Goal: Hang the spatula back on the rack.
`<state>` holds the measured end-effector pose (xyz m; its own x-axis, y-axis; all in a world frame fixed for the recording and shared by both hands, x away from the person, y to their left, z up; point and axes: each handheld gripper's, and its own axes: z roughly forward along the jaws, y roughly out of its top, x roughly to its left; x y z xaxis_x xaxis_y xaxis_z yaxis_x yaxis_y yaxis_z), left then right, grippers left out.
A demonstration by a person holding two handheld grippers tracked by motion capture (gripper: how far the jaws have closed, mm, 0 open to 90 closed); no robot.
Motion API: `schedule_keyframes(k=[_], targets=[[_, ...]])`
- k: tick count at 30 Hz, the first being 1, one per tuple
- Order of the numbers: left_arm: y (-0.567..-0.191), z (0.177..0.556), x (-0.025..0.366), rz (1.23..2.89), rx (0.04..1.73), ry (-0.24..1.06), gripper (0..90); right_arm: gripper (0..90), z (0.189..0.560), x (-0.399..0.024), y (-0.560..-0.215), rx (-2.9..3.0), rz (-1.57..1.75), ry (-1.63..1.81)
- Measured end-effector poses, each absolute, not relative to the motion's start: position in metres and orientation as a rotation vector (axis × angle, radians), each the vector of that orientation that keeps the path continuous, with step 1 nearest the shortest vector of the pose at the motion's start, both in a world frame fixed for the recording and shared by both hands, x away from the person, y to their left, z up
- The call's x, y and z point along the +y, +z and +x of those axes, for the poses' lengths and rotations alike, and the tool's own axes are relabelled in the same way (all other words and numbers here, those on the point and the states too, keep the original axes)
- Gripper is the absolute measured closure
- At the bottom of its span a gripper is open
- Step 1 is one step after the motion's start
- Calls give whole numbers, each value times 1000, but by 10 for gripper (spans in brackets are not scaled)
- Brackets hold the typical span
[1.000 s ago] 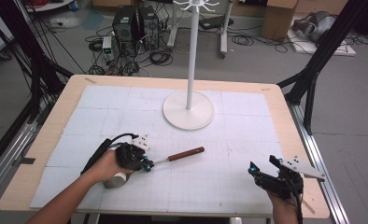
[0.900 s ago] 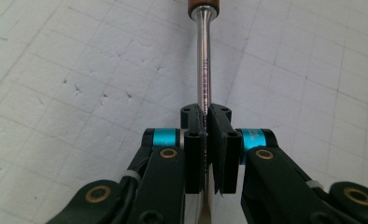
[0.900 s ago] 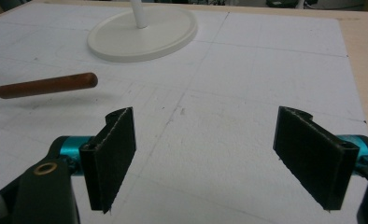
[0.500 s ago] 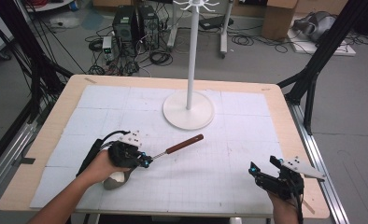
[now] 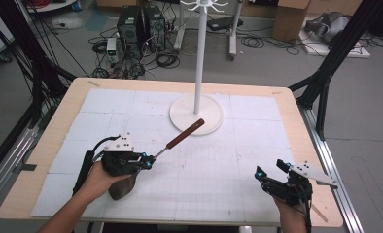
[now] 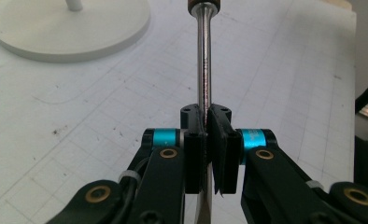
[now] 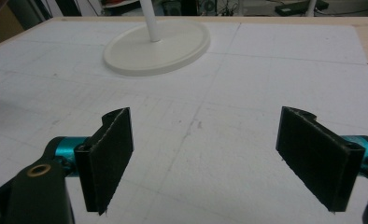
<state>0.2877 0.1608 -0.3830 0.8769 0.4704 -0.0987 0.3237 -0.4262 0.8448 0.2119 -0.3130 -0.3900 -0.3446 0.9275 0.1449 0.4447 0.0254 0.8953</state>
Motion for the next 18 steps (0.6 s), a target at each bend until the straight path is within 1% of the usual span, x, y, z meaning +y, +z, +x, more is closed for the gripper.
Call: schedule_keyframes(k=[10,18], targets=[[-372,271,167,1909,620,280,841,178,221,-288,-378,1895,1328,1364],[-366,263,170,1789,661,373,841,170,230,-257,-358,1965,1175,1415]])
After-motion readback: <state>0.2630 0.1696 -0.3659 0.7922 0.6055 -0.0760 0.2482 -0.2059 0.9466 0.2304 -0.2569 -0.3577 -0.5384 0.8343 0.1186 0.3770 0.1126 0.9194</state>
